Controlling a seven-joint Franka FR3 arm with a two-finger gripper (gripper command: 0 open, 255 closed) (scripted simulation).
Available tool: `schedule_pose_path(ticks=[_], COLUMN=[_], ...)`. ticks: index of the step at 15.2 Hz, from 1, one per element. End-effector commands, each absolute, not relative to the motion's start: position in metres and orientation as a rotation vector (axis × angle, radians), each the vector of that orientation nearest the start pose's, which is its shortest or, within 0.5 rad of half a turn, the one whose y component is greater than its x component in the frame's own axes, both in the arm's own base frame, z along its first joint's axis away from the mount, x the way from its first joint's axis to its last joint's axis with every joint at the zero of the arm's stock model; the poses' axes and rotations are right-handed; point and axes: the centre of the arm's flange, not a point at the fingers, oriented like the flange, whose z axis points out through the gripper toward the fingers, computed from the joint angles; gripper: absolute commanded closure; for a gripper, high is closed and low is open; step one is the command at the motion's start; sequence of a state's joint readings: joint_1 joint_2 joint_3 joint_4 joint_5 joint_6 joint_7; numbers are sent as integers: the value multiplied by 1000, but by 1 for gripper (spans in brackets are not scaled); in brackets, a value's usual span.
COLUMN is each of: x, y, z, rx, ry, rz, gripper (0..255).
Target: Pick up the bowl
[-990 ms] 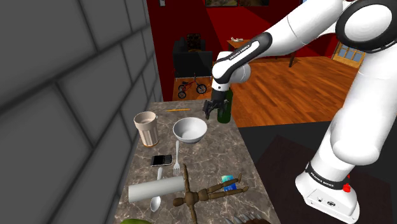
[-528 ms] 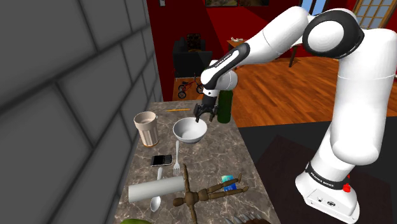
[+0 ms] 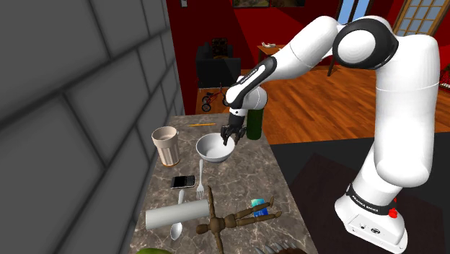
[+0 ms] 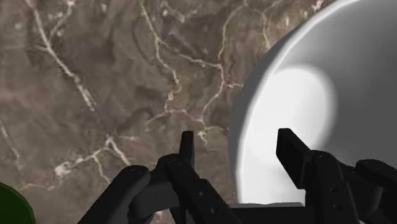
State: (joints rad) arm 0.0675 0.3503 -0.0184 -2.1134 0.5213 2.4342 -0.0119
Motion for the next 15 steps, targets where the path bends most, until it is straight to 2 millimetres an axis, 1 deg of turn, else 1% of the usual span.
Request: schedule_pose_path(ticks=[1,9,15], x=[575,575,575], y=[30,29,29], z=[244,245,276], rx=[-2776,-2776,-2776], ry=[480,480,480], rz=[47,47,47], gripper=[255,255,255])
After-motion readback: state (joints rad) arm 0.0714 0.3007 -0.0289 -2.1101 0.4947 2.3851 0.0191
